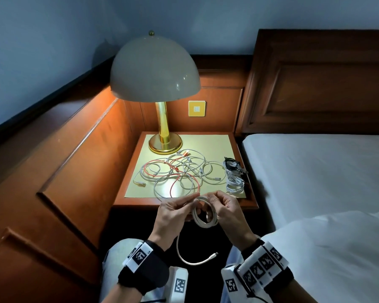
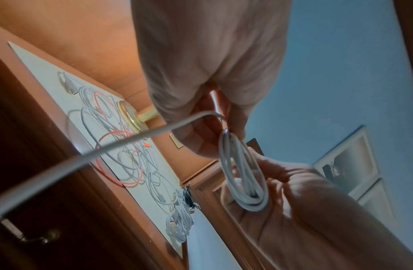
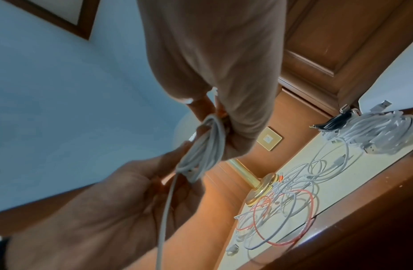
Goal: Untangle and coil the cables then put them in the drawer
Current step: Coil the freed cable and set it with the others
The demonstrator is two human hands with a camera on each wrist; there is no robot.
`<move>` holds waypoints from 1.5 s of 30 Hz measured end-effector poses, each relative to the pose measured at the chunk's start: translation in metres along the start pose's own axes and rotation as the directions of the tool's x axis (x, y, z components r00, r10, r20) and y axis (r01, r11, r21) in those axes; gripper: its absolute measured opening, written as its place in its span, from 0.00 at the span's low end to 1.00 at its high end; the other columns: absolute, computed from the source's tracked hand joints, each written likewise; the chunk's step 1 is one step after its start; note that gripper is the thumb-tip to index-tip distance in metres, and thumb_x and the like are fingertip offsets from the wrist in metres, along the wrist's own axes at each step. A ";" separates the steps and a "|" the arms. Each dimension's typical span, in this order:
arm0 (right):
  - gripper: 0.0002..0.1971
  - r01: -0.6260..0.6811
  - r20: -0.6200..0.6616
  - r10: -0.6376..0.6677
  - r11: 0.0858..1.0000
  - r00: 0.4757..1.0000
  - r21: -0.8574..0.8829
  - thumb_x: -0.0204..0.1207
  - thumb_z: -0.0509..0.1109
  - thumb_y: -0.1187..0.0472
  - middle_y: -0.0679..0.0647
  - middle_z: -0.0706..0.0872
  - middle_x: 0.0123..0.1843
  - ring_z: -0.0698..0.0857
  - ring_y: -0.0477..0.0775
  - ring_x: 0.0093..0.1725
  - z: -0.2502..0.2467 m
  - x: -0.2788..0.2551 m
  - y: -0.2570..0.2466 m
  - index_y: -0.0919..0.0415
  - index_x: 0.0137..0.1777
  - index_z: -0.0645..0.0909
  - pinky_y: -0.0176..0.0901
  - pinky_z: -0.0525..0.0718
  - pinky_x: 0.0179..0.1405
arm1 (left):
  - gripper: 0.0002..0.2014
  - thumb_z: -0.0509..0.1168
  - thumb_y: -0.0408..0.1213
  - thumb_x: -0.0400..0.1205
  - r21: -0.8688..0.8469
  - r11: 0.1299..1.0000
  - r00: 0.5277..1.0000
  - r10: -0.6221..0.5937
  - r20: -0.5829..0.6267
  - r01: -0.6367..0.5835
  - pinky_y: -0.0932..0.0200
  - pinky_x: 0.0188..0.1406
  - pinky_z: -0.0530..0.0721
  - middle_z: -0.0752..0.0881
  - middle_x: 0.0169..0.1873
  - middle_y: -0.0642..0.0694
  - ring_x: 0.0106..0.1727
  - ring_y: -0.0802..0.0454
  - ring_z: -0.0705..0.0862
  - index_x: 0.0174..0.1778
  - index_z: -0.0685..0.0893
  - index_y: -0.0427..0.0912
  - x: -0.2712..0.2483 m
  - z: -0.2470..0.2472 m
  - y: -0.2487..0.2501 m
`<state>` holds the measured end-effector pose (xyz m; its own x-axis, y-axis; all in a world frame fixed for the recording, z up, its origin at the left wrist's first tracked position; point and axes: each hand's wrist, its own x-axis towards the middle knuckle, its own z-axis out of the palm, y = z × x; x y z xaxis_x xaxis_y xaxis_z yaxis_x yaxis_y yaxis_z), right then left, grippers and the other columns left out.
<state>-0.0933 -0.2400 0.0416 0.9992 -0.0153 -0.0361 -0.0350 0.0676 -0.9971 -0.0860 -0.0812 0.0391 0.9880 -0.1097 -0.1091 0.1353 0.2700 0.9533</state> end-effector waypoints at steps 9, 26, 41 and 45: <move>0.19 -0.646 0.090 0.639 0.758 0.764 0.092 0.81 0.74 0.50 0.62 0.88 0.59 0.84 0.55 0.44 -0.017 -0.027 0.079 0.63 0.63 0.81 0.42 0.79 0.34 | 0.14 0.72 0.27 0.79 -0.120 0.989 0.987 0.066 -0.148 -0.085 0.50 0.49 0.93 0.93 0.49 0.34 0.47 0.46 0.92 0.61 0.89 0.34 0.009 -0.011 0.018; 0.10 -0.053 0.084 0.043 0.991 0.996 0.126 0.82 0.66 0.65 0.61 0.80 0.34 0.73 0.57 0.34 0.005 -0.022 0.026 0.58 0.54 0.90 0.46 0.73 0.37 | 0.13 0.72 0.27 0.79 -0.116 0.992 0.981 0.019 -0.191 -0.042 0.50 0.54 0.92 0.93 0.50 0.34 0.50 0.44 0.92 0.60 0.90 0.33 0.007 -0.020 0.005; 0.22 0.321 0.036 -0.329 0.883 0.944 -0.342 0.79 0.73 0.69 0.42 0.90 0.48 0.89 0.42 0.51 0.023 -0.028 0.024 0.33 0.51 0.88 0.40 0.87 0.56 | 0.12 0.72 0.26 0.80 -0.063 0.997 0.981 0.041 -0.188 -0.054 0.50 0.51 0.92 0.93 0.50 0.35 0.54 0.36 0.92 0.60 0.90 0.32 0.001 -0.020 -0.007; 0.13 0.287 -0.016 -0.317 0.878 0.948 -0.383 0.81 0.76 0.62 0.44 0.82 0.54 0.86 0.48 0.56 0.023 -0.025 0.029 0.37 0.49 0.89 0.48 0.88 0.57 | 0.12 0.73 0.28 0.80 0.000 0.999 0.978 0.050 -0.204 -0.052 0.45 0.57 0.90 0.93 0.49 0.37 0.54 0.39 0.92 0.60 0.90 0.34 0.004 -0.022 -0.009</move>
<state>-0.1194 -0.2152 0.0152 0.9583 -0.0518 0.2810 0.2495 -0.3273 -0.9114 -0.0821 -0.0629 0.0239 0.9880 0.1016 -0.1160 0.0842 0.2750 0.9577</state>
